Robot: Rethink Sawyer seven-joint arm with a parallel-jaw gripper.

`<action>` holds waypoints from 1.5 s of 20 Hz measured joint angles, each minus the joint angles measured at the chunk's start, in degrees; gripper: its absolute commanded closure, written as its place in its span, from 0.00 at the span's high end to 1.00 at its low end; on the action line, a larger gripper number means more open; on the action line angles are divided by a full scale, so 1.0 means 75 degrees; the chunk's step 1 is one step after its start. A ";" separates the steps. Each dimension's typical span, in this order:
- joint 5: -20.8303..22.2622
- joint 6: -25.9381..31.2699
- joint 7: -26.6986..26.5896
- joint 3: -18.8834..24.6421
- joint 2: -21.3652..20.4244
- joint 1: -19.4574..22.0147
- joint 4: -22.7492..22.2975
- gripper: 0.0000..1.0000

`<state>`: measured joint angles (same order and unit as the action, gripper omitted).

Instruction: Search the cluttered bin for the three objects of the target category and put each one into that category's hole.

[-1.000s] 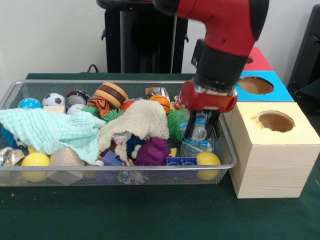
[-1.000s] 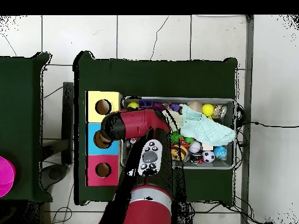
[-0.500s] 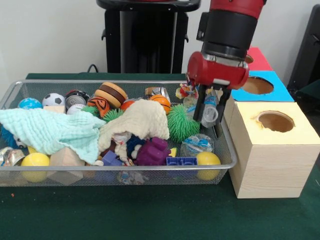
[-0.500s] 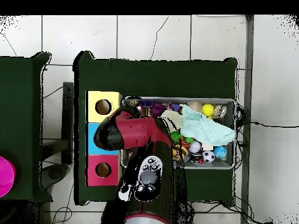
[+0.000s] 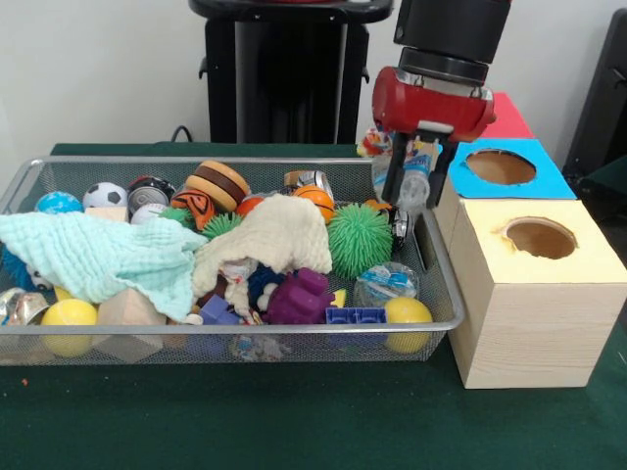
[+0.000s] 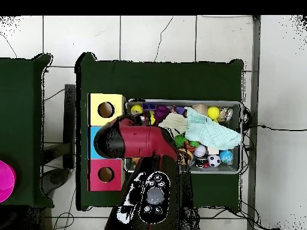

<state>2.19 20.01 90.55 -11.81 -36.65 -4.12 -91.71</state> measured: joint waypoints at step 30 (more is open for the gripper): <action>-0.0314 -0.1545 0.0385 -0.1598 -0.0262 -0.1923 -0.1274 0.00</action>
<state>-0.17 8.42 93.44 -23.79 -38.61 -18.55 -101.26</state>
